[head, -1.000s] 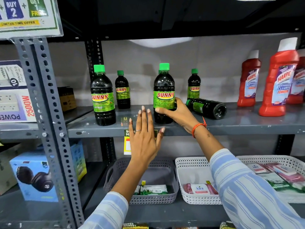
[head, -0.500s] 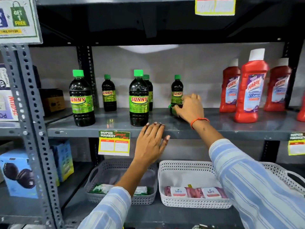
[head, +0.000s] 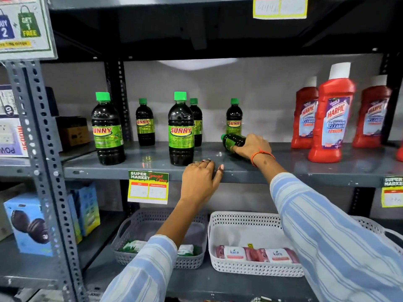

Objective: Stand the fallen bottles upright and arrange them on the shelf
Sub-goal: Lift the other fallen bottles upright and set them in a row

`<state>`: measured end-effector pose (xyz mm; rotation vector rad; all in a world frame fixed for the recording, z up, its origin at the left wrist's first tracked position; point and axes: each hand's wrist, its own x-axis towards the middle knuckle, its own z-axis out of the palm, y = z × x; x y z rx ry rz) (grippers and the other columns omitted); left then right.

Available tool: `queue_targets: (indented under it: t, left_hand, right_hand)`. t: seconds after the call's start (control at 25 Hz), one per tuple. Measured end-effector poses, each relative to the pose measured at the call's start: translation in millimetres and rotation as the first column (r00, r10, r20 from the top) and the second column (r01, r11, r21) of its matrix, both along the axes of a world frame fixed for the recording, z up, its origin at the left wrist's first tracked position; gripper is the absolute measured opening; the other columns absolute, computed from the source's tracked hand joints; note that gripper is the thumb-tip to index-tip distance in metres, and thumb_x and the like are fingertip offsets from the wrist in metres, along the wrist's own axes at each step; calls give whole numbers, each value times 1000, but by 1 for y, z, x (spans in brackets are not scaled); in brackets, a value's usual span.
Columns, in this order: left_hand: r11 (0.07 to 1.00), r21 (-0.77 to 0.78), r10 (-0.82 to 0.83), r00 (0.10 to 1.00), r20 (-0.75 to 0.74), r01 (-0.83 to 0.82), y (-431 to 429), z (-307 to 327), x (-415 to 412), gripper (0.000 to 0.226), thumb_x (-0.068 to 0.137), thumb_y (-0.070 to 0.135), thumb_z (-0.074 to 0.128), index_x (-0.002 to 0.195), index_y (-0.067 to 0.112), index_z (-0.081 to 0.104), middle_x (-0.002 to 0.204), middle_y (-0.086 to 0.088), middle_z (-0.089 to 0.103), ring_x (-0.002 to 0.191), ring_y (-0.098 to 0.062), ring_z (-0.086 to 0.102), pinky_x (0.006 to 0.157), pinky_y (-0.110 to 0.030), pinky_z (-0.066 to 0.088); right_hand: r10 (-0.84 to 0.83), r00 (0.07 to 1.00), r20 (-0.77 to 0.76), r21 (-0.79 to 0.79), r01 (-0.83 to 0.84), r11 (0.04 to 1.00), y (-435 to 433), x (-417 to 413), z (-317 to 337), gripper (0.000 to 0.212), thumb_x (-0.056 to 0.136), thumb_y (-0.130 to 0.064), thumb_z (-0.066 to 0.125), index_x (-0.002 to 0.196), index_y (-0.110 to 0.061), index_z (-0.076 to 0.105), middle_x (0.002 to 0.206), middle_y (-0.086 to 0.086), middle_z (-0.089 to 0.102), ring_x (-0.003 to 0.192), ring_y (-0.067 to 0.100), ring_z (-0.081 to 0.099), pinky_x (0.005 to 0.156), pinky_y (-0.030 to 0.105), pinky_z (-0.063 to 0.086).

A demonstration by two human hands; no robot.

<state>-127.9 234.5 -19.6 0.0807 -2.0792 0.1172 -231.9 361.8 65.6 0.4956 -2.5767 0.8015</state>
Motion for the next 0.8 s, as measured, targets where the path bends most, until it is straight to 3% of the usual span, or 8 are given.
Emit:
queue_targets:
  t: [0.2,0.32,0.56,0.8]
  left_hand:
    - [1000,-8,11,1000,-2,-11,-1,-3,-2,48,95,39,33,76,9,65,74,-7,69,65,-26,63,59,-34,45]
    - [1000,5,6,1000,-17,-6,-1,-4,-3,45,94,37,35,73,10,64,72,-6,69,65,-26,63,62,-34,44]
    - [1000,24,-2,1000,-21,3,-1,-4,-3,45,95,38,34,73,10,63,71,-6,68,66,-26,63,64,-34,45]
    - [999,32,9,1000,8,-9,-1,-4,-2,48,95,41,30,76,11,63,74,-5,69,68,-26,62,66,-35,44]
  right_hand:
    - [76,996,37,-337,-59,940,-12,1,-13,67,85,-46,62,128,3,43,132,25,44,121,44,48,101,43,41]
    - [161,979,128,-405,-97,909,-9,-3,-10,65,89,-40,59,136,-1,36,140,24,35,127,44,44,106,41,38]
    - [187,977,100,-236,-160,958,-12,-4,-8,57,91,-38,57,130,0,40,136,22,35,127,42,41,104,41,38]
    - [76,989,127,-74,-67,995,-10,-4,-2,60,90,-42,57,132,-2,44,141,24,36,126,43,44,102,37,40]
